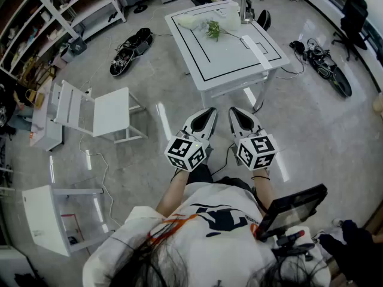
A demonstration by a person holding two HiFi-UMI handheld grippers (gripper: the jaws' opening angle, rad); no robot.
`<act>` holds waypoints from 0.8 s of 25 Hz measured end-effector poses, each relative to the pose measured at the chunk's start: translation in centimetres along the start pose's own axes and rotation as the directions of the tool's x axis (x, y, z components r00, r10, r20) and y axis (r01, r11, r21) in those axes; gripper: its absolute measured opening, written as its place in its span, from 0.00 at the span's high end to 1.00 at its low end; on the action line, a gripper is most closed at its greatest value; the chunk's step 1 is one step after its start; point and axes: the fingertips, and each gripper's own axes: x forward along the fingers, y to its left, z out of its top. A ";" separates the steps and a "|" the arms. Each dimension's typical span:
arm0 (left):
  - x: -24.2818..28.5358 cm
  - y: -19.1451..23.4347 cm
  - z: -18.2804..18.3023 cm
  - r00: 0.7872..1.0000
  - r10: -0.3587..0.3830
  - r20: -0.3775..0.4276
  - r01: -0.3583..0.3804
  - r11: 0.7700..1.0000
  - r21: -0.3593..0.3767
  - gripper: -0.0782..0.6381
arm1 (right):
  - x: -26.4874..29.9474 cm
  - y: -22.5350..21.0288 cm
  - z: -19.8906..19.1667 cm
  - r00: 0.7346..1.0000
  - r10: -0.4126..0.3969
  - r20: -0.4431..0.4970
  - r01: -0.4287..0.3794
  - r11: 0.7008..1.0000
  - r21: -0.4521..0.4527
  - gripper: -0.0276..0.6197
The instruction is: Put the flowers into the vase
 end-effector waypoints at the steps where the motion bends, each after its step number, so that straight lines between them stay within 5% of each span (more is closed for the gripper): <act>1: 0.1 0.0 0.0 1.000 0.000 0.000 0.000 1.000 0.000 0.88 | 0.0 -0.2 0.0 1.000 -0.001 0.000 0.001 1.000 0.001 0.94; 20: 0.8 -0.3 -0.6 0.999 -0.016 -0.030 0.016 1.000 0.003 0.88 | -0.6 -2.0 -1.4 1.000 -0.015 -0.002 0.015 0.999 0.034 0.94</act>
